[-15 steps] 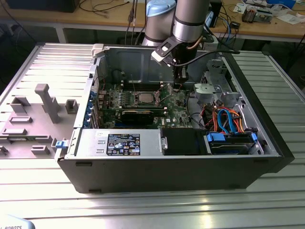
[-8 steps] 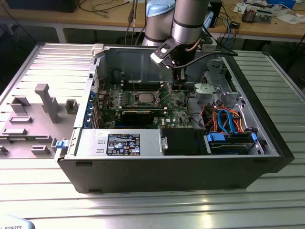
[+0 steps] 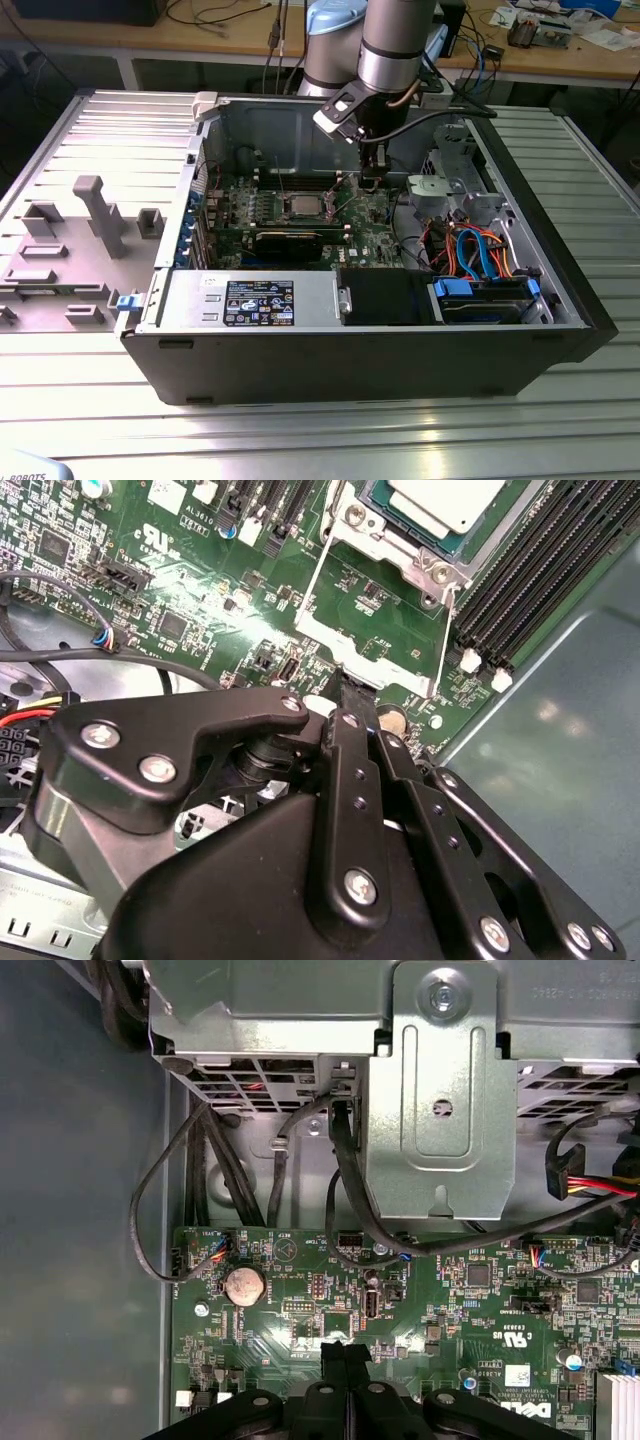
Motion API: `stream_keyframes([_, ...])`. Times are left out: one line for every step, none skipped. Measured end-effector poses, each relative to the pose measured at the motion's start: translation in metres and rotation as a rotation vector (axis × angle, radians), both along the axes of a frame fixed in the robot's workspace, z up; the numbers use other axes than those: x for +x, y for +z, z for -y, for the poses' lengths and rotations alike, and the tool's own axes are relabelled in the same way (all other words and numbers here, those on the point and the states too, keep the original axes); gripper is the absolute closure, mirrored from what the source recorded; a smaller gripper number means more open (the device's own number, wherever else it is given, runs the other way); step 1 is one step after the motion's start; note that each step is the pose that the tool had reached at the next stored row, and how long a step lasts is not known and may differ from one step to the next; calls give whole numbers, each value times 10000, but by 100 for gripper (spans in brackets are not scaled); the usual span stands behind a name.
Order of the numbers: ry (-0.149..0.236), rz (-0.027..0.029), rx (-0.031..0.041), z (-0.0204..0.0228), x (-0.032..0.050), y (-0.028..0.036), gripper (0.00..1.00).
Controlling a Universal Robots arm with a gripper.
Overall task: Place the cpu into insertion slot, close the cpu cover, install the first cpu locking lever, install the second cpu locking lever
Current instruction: 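Close the cpu cover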
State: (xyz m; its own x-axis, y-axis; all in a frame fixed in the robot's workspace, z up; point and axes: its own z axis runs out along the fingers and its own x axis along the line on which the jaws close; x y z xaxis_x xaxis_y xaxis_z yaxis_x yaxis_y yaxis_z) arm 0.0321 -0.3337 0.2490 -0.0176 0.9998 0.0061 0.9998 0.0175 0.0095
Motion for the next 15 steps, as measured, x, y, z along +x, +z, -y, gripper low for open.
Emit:
stream_keyframes([0, 0, 0, 0, -15, -3, 89])
stream_keyframes([0, 0, -1, 0, -15, -3, 89])
stream_keyframes([0, 0, 0, 0, -15, -4, 89])
stream_keyframes([-2, 0, 0, 0, -17, -5, 89])
stream_keyframes([-1, 0, 1, 0, -21, -5, 89])
stream_keyframes([0, 0, 0, 0, -23, -5, 89])
stream_keyframes([-1, 0, 0, 0, -25, -5, 89])
stream_keyframes([0, 0, 0, 0, -26, -6, 89])
stream_keyframes([-1, 0, 0, 0, -29, -7, 89])
stream_keyframes([0, 0, 0, 0, -32, -9, 89])
stream_keyframes([-1, 0, -1, 0, -33, -9, 89])
stream_keyframes([-1, 0, -1, 0, -35, -10, 89])
stream_keyframes([0, 0, 0, 0, -38, -10, 89])
stream_keyframes([0, 0, 0, 0, -40, -11, 89])
stream_keyframes([0, 0, 0, 0, -47, -15, 89])
